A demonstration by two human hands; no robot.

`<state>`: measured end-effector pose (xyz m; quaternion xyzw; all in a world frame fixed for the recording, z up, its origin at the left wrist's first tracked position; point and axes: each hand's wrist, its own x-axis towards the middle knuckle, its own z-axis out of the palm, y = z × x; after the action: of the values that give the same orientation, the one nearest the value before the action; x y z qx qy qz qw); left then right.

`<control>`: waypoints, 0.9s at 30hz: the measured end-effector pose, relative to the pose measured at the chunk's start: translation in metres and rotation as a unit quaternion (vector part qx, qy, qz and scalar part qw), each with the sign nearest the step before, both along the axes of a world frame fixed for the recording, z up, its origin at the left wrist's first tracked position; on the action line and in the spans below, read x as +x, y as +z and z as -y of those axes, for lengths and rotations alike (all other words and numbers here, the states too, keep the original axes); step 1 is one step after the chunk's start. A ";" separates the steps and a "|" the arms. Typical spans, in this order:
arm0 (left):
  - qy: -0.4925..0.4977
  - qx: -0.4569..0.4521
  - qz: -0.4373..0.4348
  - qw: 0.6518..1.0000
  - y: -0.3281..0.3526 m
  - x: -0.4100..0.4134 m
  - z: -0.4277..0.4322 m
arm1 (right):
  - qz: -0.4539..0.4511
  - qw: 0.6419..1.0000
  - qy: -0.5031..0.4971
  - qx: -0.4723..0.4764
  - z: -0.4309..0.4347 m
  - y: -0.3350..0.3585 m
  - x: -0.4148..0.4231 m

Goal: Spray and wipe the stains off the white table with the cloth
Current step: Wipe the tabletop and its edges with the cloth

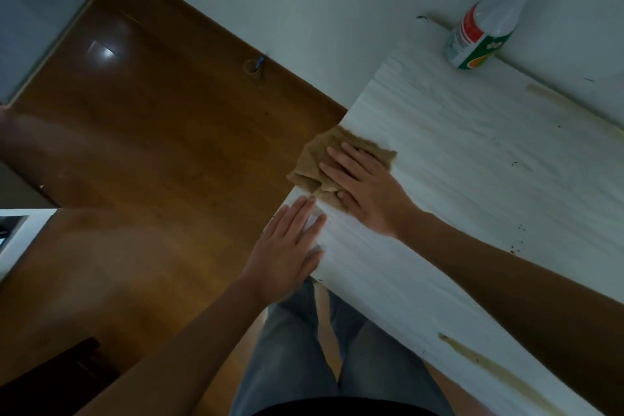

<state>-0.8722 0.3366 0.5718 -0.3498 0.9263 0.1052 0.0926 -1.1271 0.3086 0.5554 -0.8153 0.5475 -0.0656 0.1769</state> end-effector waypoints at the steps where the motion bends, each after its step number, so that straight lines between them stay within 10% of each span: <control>1: 0.002 0.003 0.000 1.000 0.000 0.000 0.000 | -0.007 1.000 0.002 0.005 -0.003 0.000 -0.011; 7: 0.003 0.007 0.007 1.000 0.001 -0.001 0.000 | -0.030 0.991 -0.124 -0.029 0.004 0.002 -0.069; 13: 0.003 -0.005 0.000 1.000 -0.001 -0.002 -0.001 | -0.018 0.906 -0.421 0.031 0.047 0.015 -0.004; 22: 0.002 -0.007 -0.012 1.000 0.004 -0.004 0.000 | -0.011 1.000 -0.019 -0.001 -0.060 0.002 -0.033; 27: 0.008 0.002 -0.017 1.000 0.001 -0.004 0.002 | -0.023 0.989 -0.143 -0.015 -0.081 0.005 -0.098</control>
<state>-0.8766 0.3349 0.5730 -0.3554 0.9245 0.1143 0.0764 -1.2254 0.3899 0.5606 -0.7328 0.6609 -0.0799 0.1407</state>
